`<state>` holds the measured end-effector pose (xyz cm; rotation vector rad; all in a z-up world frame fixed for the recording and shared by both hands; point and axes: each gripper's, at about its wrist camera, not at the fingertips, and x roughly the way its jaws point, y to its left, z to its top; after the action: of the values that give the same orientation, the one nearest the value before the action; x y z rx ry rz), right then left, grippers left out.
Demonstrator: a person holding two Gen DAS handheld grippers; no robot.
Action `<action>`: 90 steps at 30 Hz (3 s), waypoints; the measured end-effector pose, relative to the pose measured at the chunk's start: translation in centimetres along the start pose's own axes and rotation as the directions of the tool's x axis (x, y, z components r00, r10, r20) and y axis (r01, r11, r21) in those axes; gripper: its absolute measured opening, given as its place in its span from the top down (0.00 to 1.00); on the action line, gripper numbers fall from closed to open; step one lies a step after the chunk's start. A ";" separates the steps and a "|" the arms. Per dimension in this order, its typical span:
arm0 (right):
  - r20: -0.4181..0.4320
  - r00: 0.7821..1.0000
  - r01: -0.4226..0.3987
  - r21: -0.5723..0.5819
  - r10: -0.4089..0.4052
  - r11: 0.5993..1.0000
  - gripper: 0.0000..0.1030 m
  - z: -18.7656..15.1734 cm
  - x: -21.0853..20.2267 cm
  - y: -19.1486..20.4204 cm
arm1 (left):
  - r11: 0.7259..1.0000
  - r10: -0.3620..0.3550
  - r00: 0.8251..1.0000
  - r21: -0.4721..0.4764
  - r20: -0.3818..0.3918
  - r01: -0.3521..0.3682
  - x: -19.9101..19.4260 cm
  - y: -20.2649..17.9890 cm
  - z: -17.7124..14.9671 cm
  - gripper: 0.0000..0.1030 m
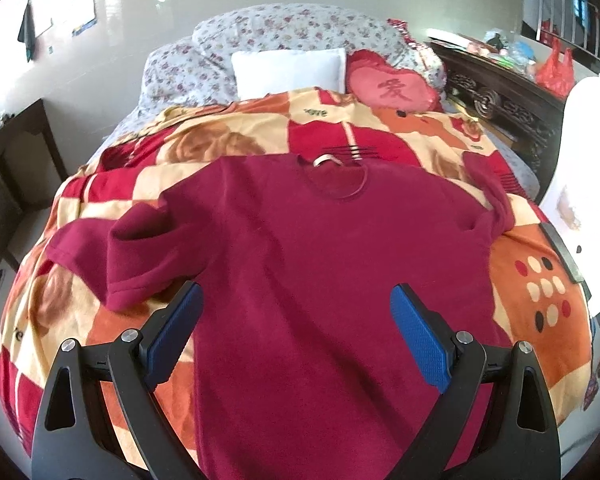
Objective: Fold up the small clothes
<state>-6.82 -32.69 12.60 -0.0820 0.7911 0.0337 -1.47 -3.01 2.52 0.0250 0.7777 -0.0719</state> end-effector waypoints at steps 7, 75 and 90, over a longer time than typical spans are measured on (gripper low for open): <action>-0.028 0.997 -0.070 -0.007 0.070 0.998 0.00 0.0 6.3 8.9 | 0.998 0.029 1.000 -0.048 -0.003 -0.029 -0.1 1.9 -0.1 0.08; -0.126 0.986 -0.102 0.042 0.106 0.994 0.00 1.6 16.5 17.6 | 0.977 0.092 0.991 -0.184 -0.102 -0.109 7.2 7.1 0.5 0.08; -0.150 0.982 -0.110 0.042 0.116 0.993 0.00 1.5 17.8 18.7 | 0.969 0.095 0.988 -0.218 -0.122 -0.120 7.8 8.5 0.2 0.08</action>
<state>5.58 -13.92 -0.19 -0.0072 0.9487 0.1227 4.80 5.03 -2.87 -0.1447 0.8901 0.1224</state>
